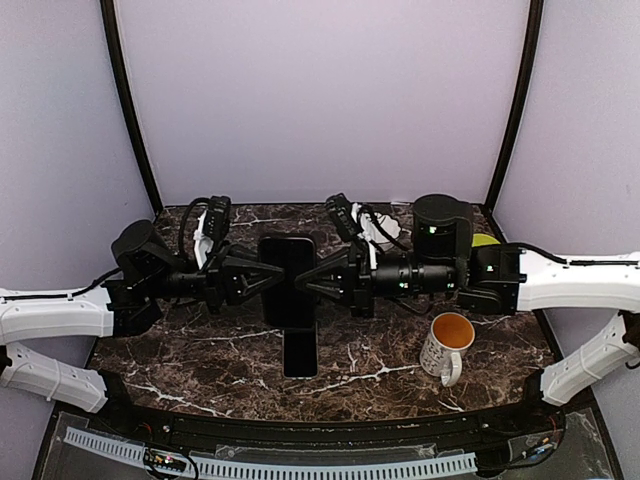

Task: Put the phone into the phone case
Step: Pass from the left arm to the right, then place the phone with the phone case at the center of the board.

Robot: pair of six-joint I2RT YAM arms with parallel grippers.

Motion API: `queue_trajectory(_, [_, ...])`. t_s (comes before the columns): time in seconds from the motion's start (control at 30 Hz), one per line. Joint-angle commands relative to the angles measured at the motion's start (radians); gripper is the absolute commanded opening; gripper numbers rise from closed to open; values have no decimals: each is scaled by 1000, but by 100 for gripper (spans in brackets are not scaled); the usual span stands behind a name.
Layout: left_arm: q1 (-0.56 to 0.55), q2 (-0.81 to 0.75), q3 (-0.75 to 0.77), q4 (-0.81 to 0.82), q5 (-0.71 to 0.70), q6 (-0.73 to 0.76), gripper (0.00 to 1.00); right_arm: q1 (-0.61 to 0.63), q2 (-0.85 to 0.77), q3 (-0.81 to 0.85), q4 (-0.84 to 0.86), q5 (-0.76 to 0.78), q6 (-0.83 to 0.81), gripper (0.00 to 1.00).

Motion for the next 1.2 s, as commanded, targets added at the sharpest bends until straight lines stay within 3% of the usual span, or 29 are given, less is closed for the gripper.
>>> queue_trajectory(0.0, [-7,-45,9,81,14,3,0,-12,-17,-17,11,42,36,0])
queue_trajectory(0.07, [-6,-43,14,66,9,6,2,-17,-30,-18,-17,81,58,0])
queue_trajectory(0.1, [-5,-43,18,37,-9,13,10,-21,-39,-17,-42,107,71,0])
queue_trajectory(0.13, [-5,-42,28,16,-21,20,35,-25,-48,-14,-75,131,86,0])
queue_trajectory(0.2, [-5,-43,52,-61,-71,56,65,-29,-60,-2,-154,184,122,0])
queue_trajectory(0.27, [-5,-47,82,-161,-165,100,78,-34,-68,3,-251,228,169,0])
queue_trajectory(0.4, [1,-51,135,-336,-431,182,84,-56,-58,-5,-397,231,308,0])
queue_trajectory(0.53, [5,-43,159,-411,-537,224,85,-103,-19,-57,-437,170,433,0])
queue_trajectory(0.7, [4,-34,167,-431,-551,221,84,-184,23,-142,-360,80,534,0])
queue_trajectory(1.17, [4,-27,172,-446,-534,221,84,-265,266,-122,-250,-69,570,0])
